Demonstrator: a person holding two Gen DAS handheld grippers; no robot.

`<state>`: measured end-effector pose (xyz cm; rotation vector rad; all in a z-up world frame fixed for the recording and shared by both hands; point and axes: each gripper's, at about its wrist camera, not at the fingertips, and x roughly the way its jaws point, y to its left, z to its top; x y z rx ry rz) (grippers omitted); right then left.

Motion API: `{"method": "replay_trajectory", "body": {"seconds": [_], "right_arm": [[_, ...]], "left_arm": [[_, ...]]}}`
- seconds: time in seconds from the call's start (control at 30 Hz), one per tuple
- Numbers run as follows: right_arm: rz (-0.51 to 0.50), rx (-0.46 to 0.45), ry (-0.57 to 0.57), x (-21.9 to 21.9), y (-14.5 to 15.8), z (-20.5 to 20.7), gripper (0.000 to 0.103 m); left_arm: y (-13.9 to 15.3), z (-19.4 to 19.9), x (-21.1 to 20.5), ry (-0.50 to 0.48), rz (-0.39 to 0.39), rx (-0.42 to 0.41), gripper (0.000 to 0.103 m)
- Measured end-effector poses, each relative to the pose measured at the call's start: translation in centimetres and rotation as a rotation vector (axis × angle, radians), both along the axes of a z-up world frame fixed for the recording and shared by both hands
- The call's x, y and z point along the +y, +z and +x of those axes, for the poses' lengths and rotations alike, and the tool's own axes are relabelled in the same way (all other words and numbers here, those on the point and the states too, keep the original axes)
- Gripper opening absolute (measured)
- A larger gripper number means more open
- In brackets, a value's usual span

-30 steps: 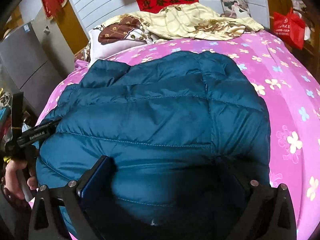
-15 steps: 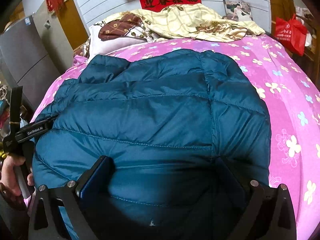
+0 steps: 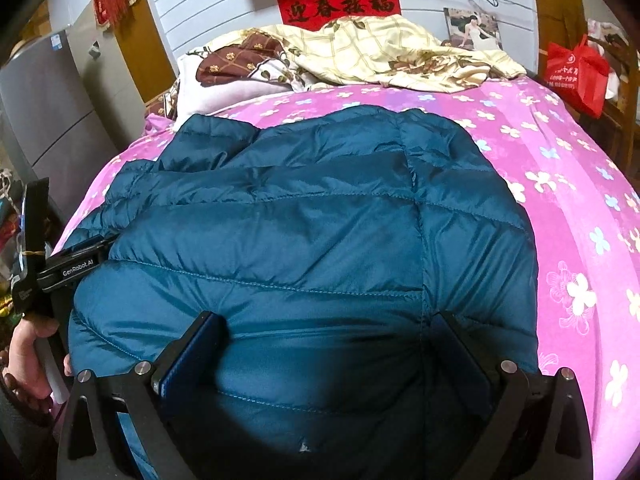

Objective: Fold large clothes

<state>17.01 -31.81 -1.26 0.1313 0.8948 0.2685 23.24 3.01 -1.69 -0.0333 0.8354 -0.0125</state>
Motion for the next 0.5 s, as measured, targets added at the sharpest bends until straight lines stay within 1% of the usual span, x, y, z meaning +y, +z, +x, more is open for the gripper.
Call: {"method": "replay_trajectory", "body": {"seconds": [0.2,0.27,0.3,0.37,0.43,0.47,0.5], "right_arm": [[-0.016,-0.011,0.000,0.2,-0.2,0.0,0.103],[-0.020,-0.011,0.000,0.3,-0.2,0.0,0.103],[-0.022,-0.011,0.001,0.3,-0.2,0.0,0.103],[-0.022,-0.010,0.001,0.3,-0.2,0.0,0.103],[-0.023,-0.008,0.001,0.3,-0.2,0.0,0.103],[-0.023,-0.008,0.002,0.3,-0.2,0.0,0.103],[-0.023,-0.007,0.002,0.4,-0.1,0.0,0.103]], "left_arm": [[0.2,-0.1,0.1,-0.002,-0.012,0.013,0.102],[1.1,-0.2,0.1,-0.005,-0.004,0.026,0.101],[1.8,-0.4,0.2,-0.006,0.000,0.018,0.101],[3.7,-1.1,1.0,0.000,-0.002,-0.045,0.101],[5.8,-1.7,2.8,0.035,0.008,-0.126,0.101],[6.4,-1.6,4.1,0.067,0.019,-0.141,0.102],[6.4,-1.3,5.5,0.096,0.013,-0.128,0.102]]}}
